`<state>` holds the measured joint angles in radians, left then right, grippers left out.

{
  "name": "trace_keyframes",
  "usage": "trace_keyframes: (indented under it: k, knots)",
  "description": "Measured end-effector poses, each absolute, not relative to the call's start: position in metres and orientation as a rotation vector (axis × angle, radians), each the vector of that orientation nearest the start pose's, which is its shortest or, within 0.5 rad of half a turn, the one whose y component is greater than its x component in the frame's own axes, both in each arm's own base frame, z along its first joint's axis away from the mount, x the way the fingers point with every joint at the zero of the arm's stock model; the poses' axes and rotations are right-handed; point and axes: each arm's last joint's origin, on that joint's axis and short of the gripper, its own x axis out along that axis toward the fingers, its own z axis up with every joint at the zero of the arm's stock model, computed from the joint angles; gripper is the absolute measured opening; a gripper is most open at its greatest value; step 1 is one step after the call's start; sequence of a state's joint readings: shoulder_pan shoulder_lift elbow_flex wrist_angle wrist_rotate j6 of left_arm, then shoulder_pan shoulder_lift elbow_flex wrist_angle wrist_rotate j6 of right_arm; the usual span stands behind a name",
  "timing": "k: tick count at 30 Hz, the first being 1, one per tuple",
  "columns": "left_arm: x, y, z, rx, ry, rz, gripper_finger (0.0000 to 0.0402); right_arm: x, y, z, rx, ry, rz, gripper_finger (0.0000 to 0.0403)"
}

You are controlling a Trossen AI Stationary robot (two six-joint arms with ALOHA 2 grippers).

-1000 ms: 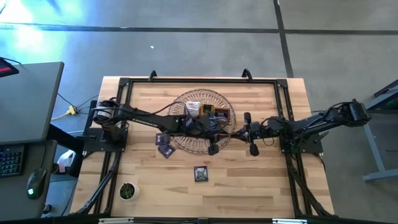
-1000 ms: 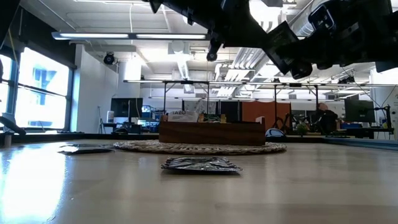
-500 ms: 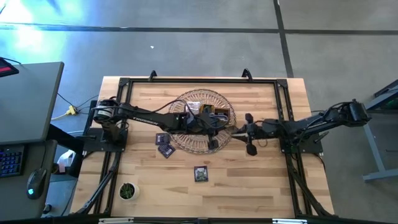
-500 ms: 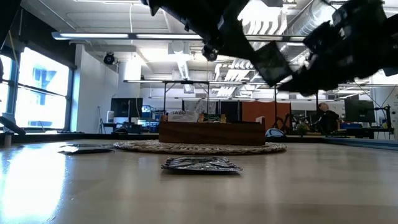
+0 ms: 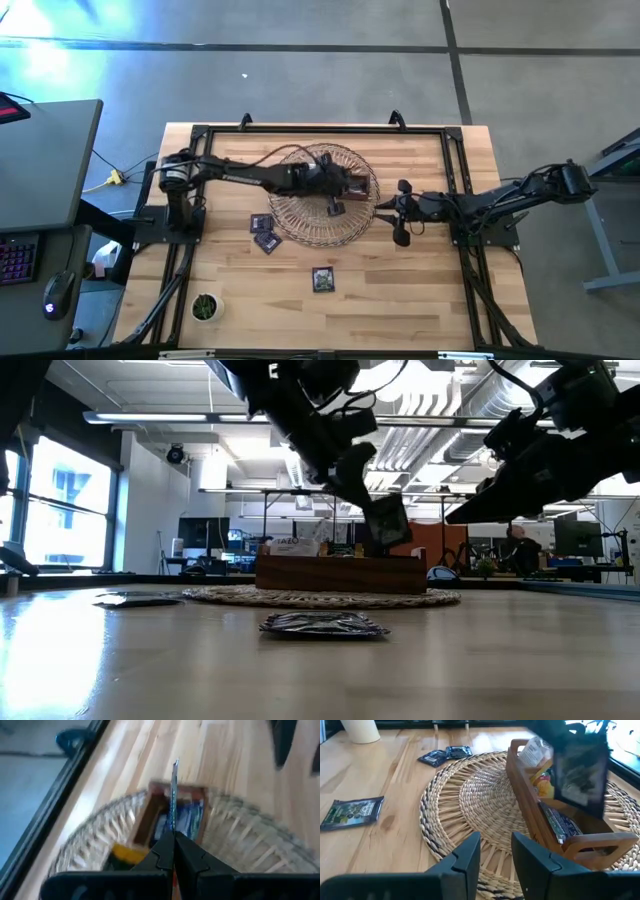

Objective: Pick & Place Tea
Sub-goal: Put the purple tea bag into the right section of the wooden organizer

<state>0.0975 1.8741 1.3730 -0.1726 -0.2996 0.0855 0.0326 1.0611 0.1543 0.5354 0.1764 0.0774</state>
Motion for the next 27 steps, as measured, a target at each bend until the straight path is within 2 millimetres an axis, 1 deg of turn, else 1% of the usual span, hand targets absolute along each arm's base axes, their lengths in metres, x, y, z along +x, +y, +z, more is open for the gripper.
trace_keyframes:
  k: [2,5,7,10,12,14,16,18,20,27]
  knots:
    - [0.413,0.058,0.234,0.150,0.695,0.313,0.0000,0.179,0.001,0.143,0.031,0.362,-0.155,0.0108]
    - [0.410,0.067,0.230,0.155,0.727,0.326,0.0000,0.179,0.001,0.143,0.032,0.359,-0.155,0.0108]
    - [0.411,0.071,0.230,0.167,0.719,0.337,0.0000,0.179,0.001,0.144,0.032,0.356,-0.156,0.0108]
    - [0.412,0.074,0.229,0.227,0.722,0.294,0.0000,0.179,0.001,0.144,0.031,0.356,-0.160,0.0108]
    - [0.412,0.074,0.227,0.266,0.732,0.242,0.0000,0.179,0.001,0.144,0.031,0.356,-0.159,0.0108]
    - [0.413,0.073,0.228,0.282,0.725,0.226,0.0000,0.179,0.001,0.144,0.031,0.356,-0.160,0.0108]
    - [0.418,0.074,0.219,0.285,0.728,0.231,0.0000,0.179,0.001,0.144,0.031,0.356,-0.160,0.0108]
    - [0.420,0.075,0.206,0.287,0.770,0.233,0.0000,0.179,0.001,0.144,0.031,0.356,-0.159,0.0108]
    - [0.423,0.076,0.197,0.290,0.778,0.239,0.0000,0.179,0.001,0.144,0.031,0.357,-0.159,0.0108]
    - [0.425,0.076,0.194,0.290,0.779,0.241,0.0000,0.179,0.001,0.144,0.031,0.357,-0.159,0.0108]
